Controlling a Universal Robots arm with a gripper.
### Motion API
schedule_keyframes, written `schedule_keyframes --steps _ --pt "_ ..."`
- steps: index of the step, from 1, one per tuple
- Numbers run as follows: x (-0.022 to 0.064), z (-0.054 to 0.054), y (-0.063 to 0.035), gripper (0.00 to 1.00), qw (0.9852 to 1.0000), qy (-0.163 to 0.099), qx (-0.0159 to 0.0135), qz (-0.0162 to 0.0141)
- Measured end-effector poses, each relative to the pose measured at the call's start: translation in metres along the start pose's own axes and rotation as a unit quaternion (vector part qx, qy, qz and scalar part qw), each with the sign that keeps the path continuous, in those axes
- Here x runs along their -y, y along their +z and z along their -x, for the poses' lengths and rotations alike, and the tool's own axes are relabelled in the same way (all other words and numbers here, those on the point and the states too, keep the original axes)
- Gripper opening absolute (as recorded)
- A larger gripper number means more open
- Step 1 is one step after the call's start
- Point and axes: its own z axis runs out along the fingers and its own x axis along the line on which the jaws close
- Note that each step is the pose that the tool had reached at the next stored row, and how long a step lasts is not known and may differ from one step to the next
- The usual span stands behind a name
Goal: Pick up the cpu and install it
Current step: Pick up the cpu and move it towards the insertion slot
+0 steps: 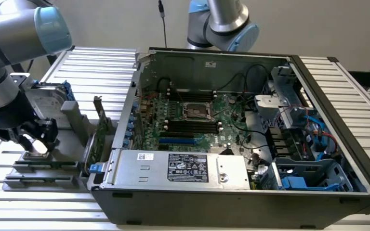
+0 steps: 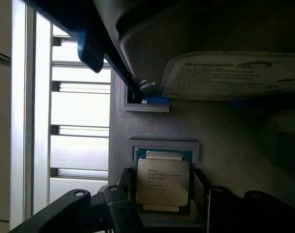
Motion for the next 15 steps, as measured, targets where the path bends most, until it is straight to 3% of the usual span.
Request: schedule_keyframes --steps 15 --pt "0.0000 0.0016 -0.0022 0.60 1.0000 -0.001 -0.0019 0.0000"
